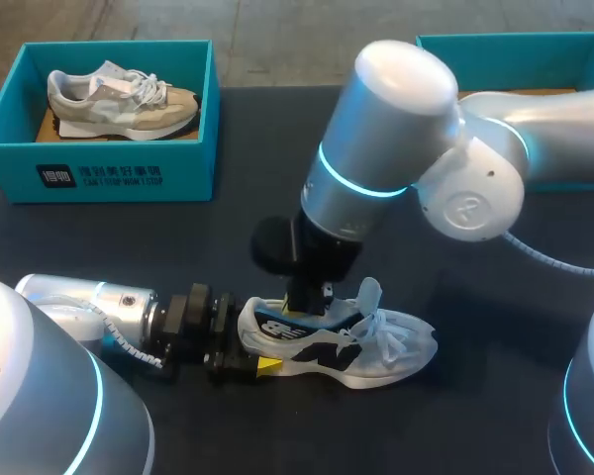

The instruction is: Take the shoe out of the shoebox, open the shoe tongue, remove and reinsert the insole, then place the shoe into the shoebox

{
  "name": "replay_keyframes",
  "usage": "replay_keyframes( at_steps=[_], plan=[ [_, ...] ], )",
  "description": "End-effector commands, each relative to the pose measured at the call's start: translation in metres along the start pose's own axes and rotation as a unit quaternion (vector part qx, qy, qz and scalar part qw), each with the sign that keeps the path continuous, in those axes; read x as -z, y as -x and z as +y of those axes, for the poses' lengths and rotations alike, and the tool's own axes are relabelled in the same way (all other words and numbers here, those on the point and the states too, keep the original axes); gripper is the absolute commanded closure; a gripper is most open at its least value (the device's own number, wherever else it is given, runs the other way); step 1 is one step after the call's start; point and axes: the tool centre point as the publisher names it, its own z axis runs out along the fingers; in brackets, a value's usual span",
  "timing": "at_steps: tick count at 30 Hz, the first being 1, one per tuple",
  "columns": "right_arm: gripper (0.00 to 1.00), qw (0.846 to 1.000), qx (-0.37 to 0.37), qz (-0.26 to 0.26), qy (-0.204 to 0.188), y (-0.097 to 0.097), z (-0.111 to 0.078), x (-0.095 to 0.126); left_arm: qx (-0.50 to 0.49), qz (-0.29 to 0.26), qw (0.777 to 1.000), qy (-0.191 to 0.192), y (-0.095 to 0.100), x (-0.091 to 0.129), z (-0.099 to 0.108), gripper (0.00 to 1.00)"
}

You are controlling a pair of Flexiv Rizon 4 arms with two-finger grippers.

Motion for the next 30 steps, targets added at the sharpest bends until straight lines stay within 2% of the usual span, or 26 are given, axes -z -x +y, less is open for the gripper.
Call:
replay_keyframes(
  at_steps=[1,5,20,26,30],
  plan=[
    [1.0,1.0,-0.001,-0.015,0.003,-0.01,-0.013,0.027,0.001,-0.001,1.0,0.001,-0.001,-0.001,0.005,1.0],
    [1.0,1.0,-0.001,-0.018,-0.016,-0.009,-0.014,0.037,0.001,-0.001,1.0,0.001,-0.001,-0.001,0.005,1.0],
    [1.0,1.0,-0.001,-0.018,-0.016,-0.009,-0.014,0.037,0.001,-0.001,1.0,0.001,-0.001,-0.001,0.005,1.0],
    [1.0,1.0,-0.018,-0.014,0.003,-0.007,-0.006,0.043,0.001,-0.001,1.0,0.001,-0.001,-0.001,0.005,1.0],
    [1.0,1.0,-0.014,0.009,0.018,-0.005,0.005,0.036,0.001,-0.001,1.0,0.001,-0.001,-0.001,0.005,1.0]
  ],
)
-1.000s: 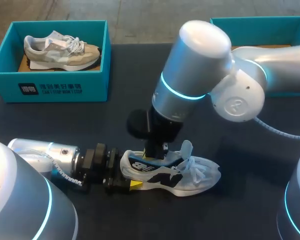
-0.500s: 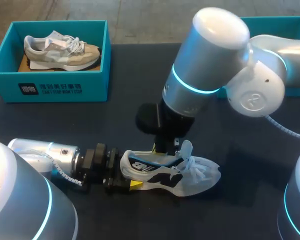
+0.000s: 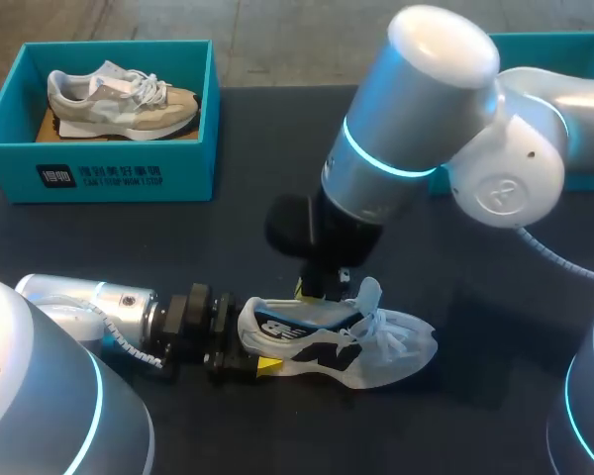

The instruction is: Take the shoe out of the shoebox, open the shoe tongue, remove and reinsert the insole, then place the shoe into the shoebox

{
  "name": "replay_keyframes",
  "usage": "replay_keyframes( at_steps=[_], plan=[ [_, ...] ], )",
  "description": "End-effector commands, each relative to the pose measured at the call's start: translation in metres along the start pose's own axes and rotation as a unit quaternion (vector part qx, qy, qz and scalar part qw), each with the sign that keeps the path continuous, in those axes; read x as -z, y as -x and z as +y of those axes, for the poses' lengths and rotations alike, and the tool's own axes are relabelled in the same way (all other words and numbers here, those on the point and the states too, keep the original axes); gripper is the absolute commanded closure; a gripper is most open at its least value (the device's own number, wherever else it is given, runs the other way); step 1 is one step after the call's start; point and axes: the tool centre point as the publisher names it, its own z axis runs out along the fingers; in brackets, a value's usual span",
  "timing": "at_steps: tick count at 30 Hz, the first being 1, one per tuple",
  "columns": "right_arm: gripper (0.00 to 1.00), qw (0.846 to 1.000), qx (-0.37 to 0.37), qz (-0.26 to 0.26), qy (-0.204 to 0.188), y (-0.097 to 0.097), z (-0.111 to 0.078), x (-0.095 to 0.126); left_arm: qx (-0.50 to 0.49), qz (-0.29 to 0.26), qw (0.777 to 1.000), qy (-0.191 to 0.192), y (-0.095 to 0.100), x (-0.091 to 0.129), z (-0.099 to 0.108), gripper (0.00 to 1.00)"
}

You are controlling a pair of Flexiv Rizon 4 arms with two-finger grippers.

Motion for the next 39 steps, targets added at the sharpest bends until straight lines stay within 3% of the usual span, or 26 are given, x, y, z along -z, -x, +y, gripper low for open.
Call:
replay_keyframes(
  at_steps=[1,3,5,7,9,15,23,39],
  plan=[
    [0.91,1.0,-0.001,0.025,0.009,0.004,0.006,-0.012,0.001,-0.001,1.0,0.001,-0.001,-0.001,0.005,1.0],
    [0.77,0.999,-0.011,0.037,0.008,0.006,0.008,-0.017,0.001,-0.001,1.0,0.001,-0.001,-0.001,0.005,1.0],
    [0.72,0.999,-0.019,0.038,0.003,0.006,0.009,-0.02,0.001,-0.001,1.0,0.001,-0.001,-0.001,0.005,1.0],
    [0.6,1.0,-0.001,0.008,-0.003,0.002,0.012,-0.024,0.001,-0.001,1.0,0.001,-0.001,-0.001,0.005,1.0],
    [0.54,1.0,0.0,-0.006,-0.011,0.0,0.014,-0.03,0.001,-0.001,1.0,0.001,-0.001,-0.001,0.005,1.0],
    [0.65,1.0,-0.024,-0.009,-0.002,-0.001,0.011,-0.039,0.001,-0.001,1.0,0.001,-0.001,-0.001,0.005,1.0],
    [0.66,0.998,-0.049,-0.009,-0.03,0.002,0.01,-0.048,0.001,-0.001,1.0,0.001,-0.001,-0.001,0.005,1.0],
    [0.72,0.994,-0.105,-0.002,-0.022,0.0,-0.018,-0.062,0.001,-0.001,1.0,0.001,-0.001,-0.001,0.005,1.0]
  ],
)
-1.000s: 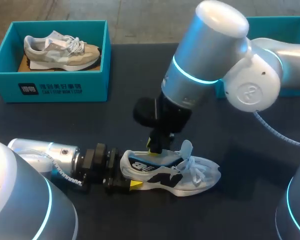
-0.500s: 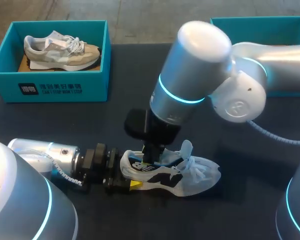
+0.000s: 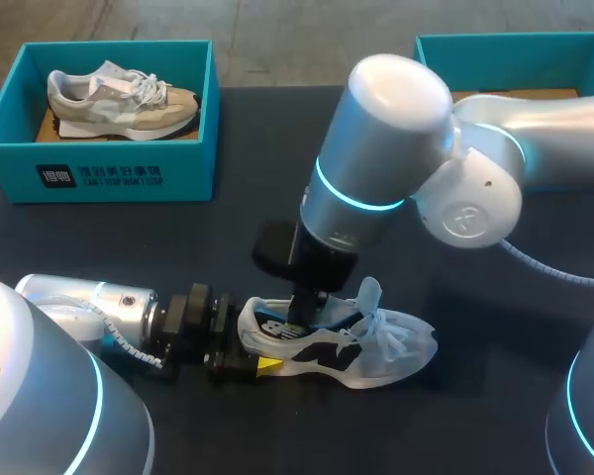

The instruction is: Take the shoe out of the shoebox, open the shoe tongue, remove and reinsert the insole, then place the shoe into the shoebox

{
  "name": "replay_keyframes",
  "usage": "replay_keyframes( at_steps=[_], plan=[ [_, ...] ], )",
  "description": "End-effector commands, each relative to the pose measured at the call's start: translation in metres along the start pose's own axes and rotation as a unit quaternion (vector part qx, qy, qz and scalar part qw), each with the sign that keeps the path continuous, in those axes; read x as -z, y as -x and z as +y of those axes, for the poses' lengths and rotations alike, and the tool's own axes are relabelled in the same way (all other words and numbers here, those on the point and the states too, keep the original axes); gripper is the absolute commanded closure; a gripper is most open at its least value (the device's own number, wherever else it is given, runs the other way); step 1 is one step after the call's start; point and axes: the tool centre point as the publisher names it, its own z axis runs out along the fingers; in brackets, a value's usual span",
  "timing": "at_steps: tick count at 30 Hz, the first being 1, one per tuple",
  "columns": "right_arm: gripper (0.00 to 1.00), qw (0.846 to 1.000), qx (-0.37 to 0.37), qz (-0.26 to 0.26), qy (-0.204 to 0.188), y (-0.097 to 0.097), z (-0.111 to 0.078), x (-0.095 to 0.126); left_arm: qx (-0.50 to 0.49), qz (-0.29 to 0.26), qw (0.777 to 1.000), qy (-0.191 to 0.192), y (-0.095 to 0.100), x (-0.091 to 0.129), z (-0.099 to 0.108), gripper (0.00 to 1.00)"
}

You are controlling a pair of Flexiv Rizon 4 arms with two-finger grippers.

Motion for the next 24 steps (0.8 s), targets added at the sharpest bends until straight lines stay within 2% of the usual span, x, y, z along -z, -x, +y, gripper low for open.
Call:
replay_keyframes(
  at_steps=[1,13,24],
  plan=[
    [0.73,1.0,-0.007,-0.001,0.004,-0.004,-0.008,-0.003,0.001,-0.001,1.0,0.001,-0.001,-0.001,0.005,1.0],
    [0.73,1.0,-0.02,0.01,0.005,0.003,-0.014,-0.015,0.001,-0.001,1.0,0.001,-0.001,-0.001,0.005,1.0],
    [0.75,1.0,-0.02,0.017,0.003,0.007,-0.009,-0.019,0.001,-0.001,1.0,0.001,-0.001,-0.001,0.005,1.0]
  ],
)
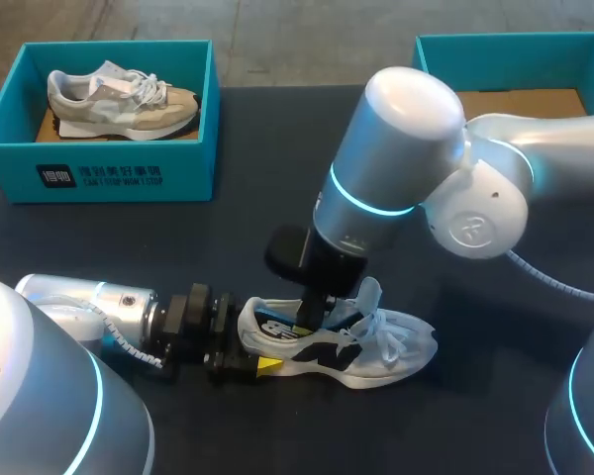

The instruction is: Take the shoe out of the shoebox, open the shoe tongue, remove and reinsert the insole, then place the shoe into the shoebox

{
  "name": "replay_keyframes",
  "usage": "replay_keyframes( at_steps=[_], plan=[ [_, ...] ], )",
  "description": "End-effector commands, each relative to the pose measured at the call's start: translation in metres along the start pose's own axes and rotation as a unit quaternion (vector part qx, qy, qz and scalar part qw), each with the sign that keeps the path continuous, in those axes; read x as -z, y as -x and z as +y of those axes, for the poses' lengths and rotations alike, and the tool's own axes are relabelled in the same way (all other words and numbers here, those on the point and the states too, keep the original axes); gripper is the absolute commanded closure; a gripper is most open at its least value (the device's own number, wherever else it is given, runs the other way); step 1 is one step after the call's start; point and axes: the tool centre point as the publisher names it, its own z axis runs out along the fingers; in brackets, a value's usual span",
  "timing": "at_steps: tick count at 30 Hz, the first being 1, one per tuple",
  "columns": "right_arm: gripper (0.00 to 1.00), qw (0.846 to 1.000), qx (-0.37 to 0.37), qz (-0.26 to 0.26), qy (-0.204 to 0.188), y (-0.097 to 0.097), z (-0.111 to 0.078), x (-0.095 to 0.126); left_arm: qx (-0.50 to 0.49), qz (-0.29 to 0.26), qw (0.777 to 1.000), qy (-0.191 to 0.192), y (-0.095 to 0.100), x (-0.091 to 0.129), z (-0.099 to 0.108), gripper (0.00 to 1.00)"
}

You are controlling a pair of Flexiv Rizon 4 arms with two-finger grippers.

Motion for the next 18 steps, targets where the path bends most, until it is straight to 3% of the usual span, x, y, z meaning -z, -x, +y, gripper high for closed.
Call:
replay_keyframes(
  at_steps=[1,10,12,14,18],
  plan=[
    [0.76,1.0,0.001,0.003,-0.003,0.0001,0.0044,-0.0046,0.001,-0.001,1.0,0.001,-0.0006,-0.0009,0.0046,1.0],
    [0.8,1.0,-0.001,0.005,-0.008,-0.0007,0.0059,-0.0058,0.001,-0.001,1.0,0.001,-0.0006,-0.0009,0.0046,1.0],
    [0.87,1.0,-0.001,0.005,-0.009,-0.0007,0.006,-0.0057,0.001,-0.001,1.0,0.001,-0.0006,-0.0009,0.0046,1.0],
    [1.0,1.0,-0.001,0.005,-0.01,-0.0009,0.0061,-0.0056,0.001,-0.001,1.0,0.001,-0.0006,-0.0009,0.0046,1.0],
    [1.0,1.0,0.001,0.005,-0.011,-0.0014,0.0076,-0.0051,0.001,-0.001,1.0,0.001,-0.0006,-0.0009,0.0046,1.0]
  ],
)
